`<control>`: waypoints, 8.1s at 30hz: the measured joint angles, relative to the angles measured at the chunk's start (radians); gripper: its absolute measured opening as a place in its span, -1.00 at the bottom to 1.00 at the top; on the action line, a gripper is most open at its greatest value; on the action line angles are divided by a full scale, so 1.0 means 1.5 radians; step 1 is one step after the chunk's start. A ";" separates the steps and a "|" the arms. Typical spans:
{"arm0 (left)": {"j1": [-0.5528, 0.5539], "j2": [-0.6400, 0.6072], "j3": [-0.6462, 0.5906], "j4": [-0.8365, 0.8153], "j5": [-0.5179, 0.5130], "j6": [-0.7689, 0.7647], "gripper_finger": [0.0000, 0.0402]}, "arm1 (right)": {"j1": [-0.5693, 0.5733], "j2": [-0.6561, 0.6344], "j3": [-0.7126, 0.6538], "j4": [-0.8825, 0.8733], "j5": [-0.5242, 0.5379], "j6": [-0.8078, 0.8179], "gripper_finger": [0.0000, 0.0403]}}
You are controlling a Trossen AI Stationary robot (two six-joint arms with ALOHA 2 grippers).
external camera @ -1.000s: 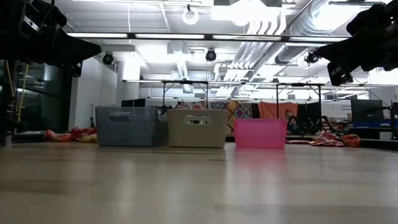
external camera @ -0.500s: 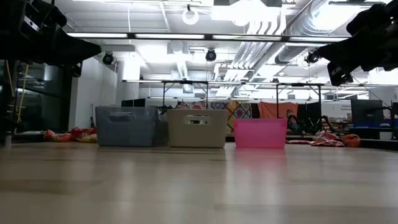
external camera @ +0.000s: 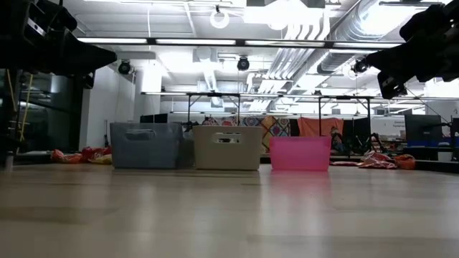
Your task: Sort candy
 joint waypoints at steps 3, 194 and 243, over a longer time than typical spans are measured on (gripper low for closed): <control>0.000 0.000 0.000 0.000 0.000 0.000 -1.00 | 0.000 0.000 0.000 0.000 0.000 0.000 -1.00; 0.432 0.505 0.504 -0.373 -0.014 -0.361 -1.00 | 0.000 0.000 0.000 0.000 0.000 0.000 -1.00; 0.265 0.603 0.504 -0.110 -0.002 -0.379 -1.00 | 0.000 0.000 0.000 0.000 0.000 0.000 -1.00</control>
